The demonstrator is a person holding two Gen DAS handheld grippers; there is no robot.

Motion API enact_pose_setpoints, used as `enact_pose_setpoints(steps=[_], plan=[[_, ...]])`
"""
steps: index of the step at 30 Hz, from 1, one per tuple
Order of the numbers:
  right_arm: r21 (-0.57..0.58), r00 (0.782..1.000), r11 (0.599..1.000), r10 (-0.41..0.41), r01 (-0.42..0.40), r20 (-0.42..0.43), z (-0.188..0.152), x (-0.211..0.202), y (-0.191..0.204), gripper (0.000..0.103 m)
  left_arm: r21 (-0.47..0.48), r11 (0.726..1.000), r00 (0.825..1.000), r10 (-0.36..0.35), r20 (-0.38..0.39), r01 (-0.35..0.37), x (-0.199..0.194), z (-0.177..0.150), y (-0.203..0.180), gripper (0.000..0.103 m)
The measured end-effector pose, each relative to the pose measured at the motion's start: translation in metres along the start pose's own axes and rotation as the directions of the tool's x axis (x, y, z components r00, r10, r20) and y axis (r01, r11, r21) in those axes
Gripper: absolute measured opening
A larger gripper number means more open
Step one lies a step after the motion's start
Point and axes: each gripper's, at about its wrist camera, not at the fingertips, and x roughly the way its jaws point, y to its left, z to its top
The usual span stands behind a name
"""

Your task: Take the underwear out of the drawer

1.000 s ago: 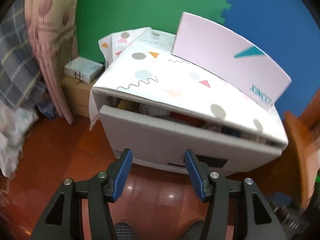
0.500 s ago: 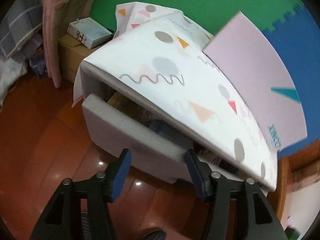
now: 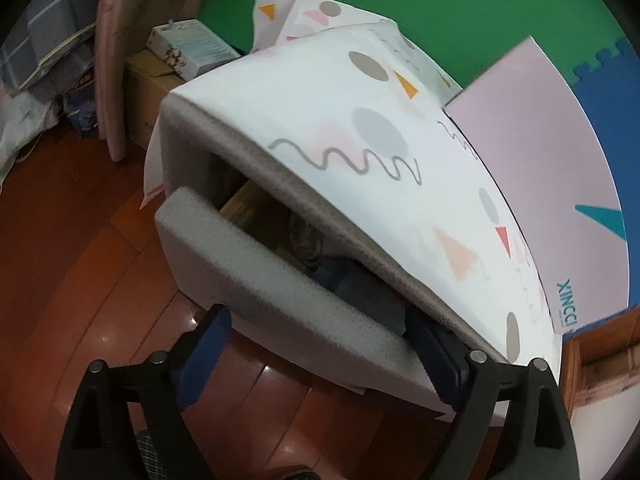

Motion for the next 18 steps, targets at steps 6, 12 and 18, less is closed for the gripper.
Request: enact_pose_setpoints(steps=[6,12,18], plan=[[-0.008,1.000,1.000,-0.001,0.001,0.012,0.001,-0.001,0.001,0.102,0.072,0.995,0.998,0.063,-0.006,-0.062,-0.009,-0.008,-0.006,0.092],[-0.025,0.996,0.999,0.037,-0.035,0.079,-0.002,-0.014,0.002,0.102,0.095,0.993,0.996,0.072,-0.054,-0.067,-0.025,-0.027,0.009,0.092],[-0.022,0.983,0.999,0.043,-0.040,0.176,-0.006,-0.033,0.004,0.102,0.104,0.991,0.992,0.088,-0.089,-0.079,-0.042,-0.047,0.031,0.092]])
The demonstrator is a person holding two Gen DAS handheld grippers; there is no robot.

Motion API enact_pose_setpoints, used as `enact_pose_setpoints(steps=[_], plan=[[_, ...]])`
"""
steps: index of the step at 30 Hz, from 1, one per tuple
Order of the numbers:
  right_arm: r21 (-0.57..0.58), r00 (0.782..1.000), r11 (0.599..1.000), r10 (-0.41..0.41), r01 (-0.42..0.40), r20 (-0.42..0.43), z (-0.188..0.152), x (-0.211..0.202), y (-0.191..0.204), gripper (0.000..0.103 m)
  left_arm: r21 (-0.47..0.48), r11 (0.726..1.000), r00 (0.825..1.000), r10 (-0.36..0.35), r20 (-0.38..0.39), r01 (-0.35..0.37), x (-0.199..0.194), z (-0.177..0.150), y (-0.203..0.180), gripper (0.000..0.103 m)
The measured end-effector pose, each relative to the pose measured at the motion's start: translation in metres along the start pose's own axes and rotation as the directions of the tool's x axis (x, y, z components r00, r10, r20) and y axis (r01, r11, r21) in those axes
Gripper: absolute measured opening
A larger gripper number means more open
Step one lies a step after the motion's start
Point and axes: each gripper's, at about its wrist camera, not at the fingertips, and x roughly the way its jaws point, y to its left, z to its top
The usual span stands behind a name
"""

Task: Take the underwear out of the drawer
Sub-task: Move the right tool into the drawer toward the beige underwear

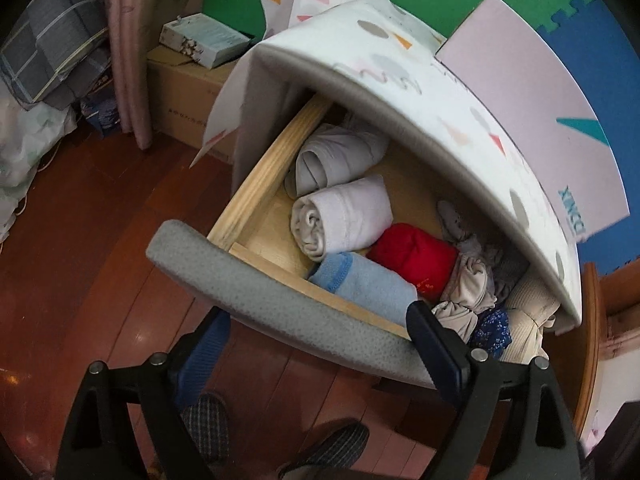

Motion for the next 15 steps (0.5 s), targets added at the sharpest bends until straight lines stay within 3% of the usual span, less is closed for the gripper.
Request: enact_pose_setpoints(steps=[4,15], plan=[[0.011,1.000,1.000,-0.006,0.006,0.001,-0.003,-0.007,0.002,0.102,0.000,1.000,1.000,0.009,-0.019,-0.009,-0.018,-0.027,0.005,0.092],[-0.064,0.987,0.992,-0.117,0.111,-0.105,-0.001,-0.005,0.006,0.101,0.001,1.000,0.999,0.024,-0.032,-0.024,-0.032,-0.055,0.013,0.092]])
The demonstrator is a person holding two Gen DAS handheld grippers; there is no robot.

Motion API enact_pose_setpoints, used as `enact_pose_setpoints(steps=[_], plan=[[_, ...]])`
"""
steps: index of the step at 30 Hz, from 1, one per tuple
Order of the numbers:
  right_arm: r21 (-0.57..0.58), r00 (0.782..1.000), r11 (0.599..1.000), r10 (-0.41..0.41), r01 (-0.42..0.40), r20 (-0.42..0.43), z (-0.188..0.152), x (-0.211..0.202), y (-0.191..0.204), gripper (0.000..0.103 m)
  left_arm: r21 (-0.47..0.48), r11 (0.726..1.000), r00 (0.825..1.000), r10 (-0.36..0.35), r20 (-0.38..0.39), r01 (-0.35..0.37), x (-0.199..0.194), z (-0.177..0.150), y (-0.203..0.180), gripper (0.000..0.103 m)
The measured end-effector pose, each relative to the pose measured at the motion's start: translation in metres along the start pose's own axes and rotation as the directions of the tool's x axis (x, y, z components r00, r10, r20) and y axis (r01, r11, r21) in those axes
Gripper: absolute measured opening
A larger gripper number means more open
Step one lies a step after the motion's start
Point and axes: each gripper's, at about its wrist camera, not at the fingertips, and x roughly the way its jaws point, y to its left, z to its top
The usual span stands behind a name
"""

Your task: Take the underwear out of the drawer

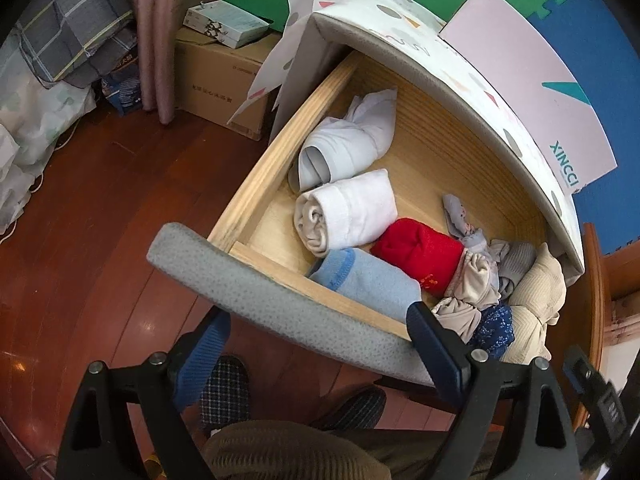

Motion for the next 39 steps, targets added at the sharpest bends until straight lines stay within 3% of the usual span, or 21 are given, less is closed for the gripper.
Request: enact_pose_setpoints(steps=[5,10,18,24,31,35,39], plan=[[0.000,0.999,1.000,-0.023,0.023,-0.033,0.007,0.002,-0.005,0.100,0.033,0.999,0.999,0.035,0.028,-0.036,-0.004,0.001,-0.006,0.092],[0.005,0.995,0.999,-0.033,0.033,-0.095,0.024,0.011,-0.010,0.081,0.021,0.999,0.998,0.046,0.041,-0.047,-0.006,0.000,-0.009,0.092],[0.037,0.977,0.998,-0.042,0.051,-0.208,0.047,0.034,-0.017,0.076,0.084,0.983,0.984,0.154,0.087,-0.161,-0.016,-0.003,-0.025,0.091],[0.052,0.962,0.998,-0.028,0.043,-0.272,0.055,0.054,-0.017,0.076,0.198,0.955,0.968,0.190,0.163,-0.220,-0.045,0.003,-0.036,0.091],[0.038,0.952,0.996,-0.060,0.075,-0.301,0.053,0.079,-0.013,0.066,0.340,0.919,0.969,0.135,0.206,-0.200,-0.060,0.023,-0.044,0.091],[0.020,0.945,0.994,-0.095,0.107,-0.312,0.049,0.094,-0.011,0.066,0.400,0.907,0.986,0.073,0.150,-0.128,-0.052,0.037,-0.046,0.091],[0.019,0.939,0.994,-0.098,0.110,-0.329,0.046,0.108,-0.012,0.067,0.465,0.882,0.997,0.055,0.062,-0.078,-0.034,0.043,-0.052,0.091]])
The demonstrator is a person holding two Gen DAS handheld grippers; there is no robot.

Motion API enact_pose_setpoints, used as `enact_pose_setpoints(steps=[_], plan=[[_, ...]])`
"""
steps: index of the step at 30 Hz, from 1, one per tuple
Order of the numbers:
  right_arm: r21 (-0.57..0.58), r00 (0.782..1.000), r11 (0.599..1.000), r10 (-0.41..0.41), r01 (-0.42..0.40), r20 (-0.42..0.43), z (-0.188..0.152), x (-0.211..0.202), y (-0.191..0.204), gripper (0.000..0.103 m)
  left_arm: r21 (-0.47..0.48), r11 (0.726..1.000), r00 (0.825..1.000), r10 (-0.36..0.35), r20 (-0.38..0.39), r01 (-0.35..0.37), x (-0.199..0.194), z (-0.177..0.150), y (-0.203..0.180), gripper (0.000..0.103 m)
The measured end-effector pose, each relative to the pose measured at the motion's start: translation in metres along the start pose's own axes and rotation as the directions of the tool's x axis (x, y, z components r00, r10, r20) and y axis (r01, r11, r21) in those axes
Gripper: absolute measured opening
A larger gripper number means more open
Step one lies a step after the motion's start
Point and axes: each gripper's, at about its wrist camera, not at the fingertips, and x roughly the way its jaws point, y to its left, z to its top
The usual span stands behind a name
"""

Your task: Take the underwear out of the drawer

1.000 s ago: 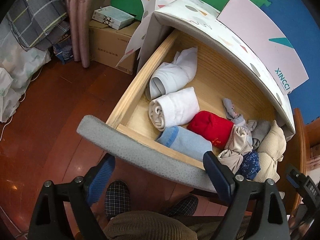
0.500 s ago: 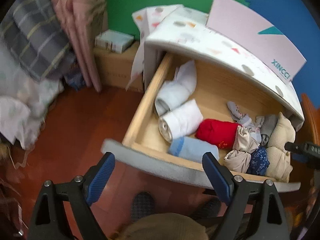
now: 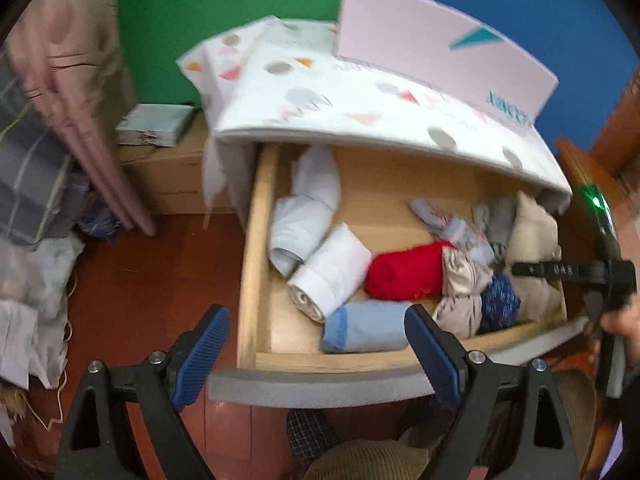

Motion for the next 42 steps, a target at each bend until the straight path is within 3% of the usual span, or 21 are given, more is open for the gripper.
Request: enact_pose_setpoints(steps=[4,7,12,20,29,34,39,42], plan=[[0.005,1.000,1.000,0.000,0.000,-0.021,0.002,0.015,0.000,0.067,0.052,0.998,0.998,-0.029,-0.064,0.033,0.017,0.003,-0.009,0.091],[-0.049,0.999,0.998,-0.043,0.042,-0.024,0.002,0.021,0.010,0.067,0.054,0.996,0.989,-0.061,-0.133,0.068,0.032,0.005,-0.014,0.091],[-0.060,0.999,0.997,-0.042,0.043,0.019,-0.002,0.017,0.012,0.059,-0.015,0.993,0.957,-0.119,-0.265,0.119,0.063,0.009,-0.020,0.091],[-0.060,0.991,0.998,-0.001,0.009,0.135,-0.027,-0.014,0.016,0.057,-0.043,0.994,0.915,-0.107,-0.388,0.097,0.098,0.012,-0.033,0.091],[-0.096,0.984,0.995,0.033,-0.016,0.173,-0.042,-0.034,0.018,0.057,-0.124,0.991,0.897,-0.093,-0.432,0.043,0.126,0.013,-0.044,0.092],[-0.072,0.986,0.996,0.072,-0.062,0.149,-0.040,-0.033,0.005,0.057,-0.148,0.989,0.875,-0.056,-0.482,-0.019,0.148,0.009,-0.053,0.092],[-0.056,0.987,0.995,0.087,-0.081,0.131,-0.040,-0.026,0.000,0.057,-0.134,0.990,0.871,-0.025,-0.491,-0.047,0.161,0.007,-0.058,0.091],[-0.043,0.987,0.995,0.094,-0.089,0.127,-0.040,-0.025,-0.001,0.057,-0.140,0.989,0.879,-0.019,-0.477,-0.054,0.165,0.007,-0.062,0.078]])
